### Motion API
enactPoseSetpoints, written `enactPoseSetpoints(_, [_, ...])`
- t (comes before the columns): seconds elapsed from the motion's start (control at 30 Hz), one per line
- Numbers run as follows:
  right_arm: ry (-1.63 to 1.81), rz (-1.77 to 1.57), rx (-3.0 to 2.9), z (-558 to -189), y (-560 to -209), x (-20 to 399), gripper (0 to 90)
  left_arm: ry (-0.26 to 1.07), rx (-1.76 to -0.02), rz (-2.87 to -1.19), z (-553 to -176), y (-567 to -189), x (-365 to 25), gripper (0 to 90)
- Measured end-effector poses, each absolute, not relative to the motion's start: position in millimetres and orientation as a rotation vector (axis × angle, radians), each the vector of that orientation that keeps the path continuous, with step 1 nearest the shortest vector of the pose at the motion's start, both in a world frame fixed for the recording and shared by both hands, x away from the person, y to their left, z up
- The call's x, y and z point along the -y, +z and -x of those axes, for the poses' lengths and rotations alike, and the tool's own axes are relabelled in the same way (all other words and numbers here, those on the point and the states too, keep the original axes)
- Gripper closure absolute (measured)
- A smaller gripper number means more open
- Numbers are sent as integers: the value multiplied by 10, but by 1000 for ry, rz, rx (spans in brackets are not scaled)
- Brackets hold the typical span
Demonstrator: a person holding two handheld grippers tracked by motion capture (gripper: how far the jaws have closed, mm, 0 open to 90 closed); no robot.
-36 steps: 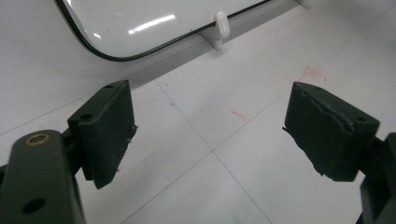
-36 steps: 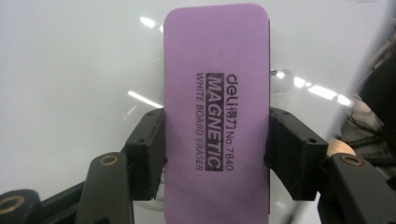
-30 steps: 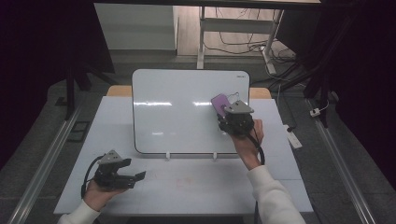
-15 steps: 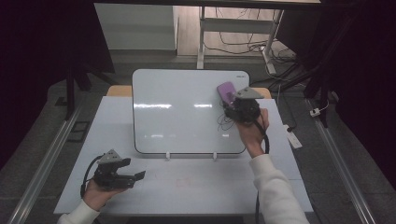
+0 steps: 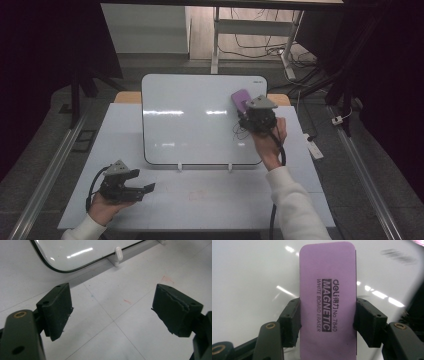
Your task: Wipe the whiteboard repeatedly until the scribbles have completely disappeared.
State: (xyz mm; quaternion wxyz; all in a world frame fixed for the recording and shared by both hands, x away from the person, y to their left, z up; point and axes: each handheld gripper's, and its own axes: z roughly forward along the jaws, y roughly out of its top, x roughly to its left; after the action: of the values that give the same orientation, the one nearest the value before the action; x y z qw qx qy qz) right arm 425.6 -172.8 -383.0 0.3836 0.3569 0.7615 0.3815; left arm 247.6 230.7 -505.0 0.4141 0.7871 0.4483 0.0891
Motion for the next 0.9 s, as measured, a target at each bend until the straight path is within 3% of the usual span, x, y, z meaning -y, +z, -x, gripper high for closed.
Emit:
enactPoseSetpoints(0.23, [1008, -940, -1923, -4323, -3775, 1775, 414, 228, -1129, -1976, -2476, -5046, -2317, 170])
enactPoseSetpoints(0.47, [960, -767, -2054, -4032, -4105, 1451, 414, 229, -1129, -1976, -2474, -5046, -2314, 170])
enactPoseSetpoints(0.63, [929, -721, -2078, -3894, -4256, 1467, 414, 229, -1130, -1977, -2474, -5048, -2314, 170])
enactPoseSetpoints(0.9, [961, -862, -1967, -4162, -3982, 1791, 414, 231, -1130, -1978, -2476, -5047, -2316, 171])
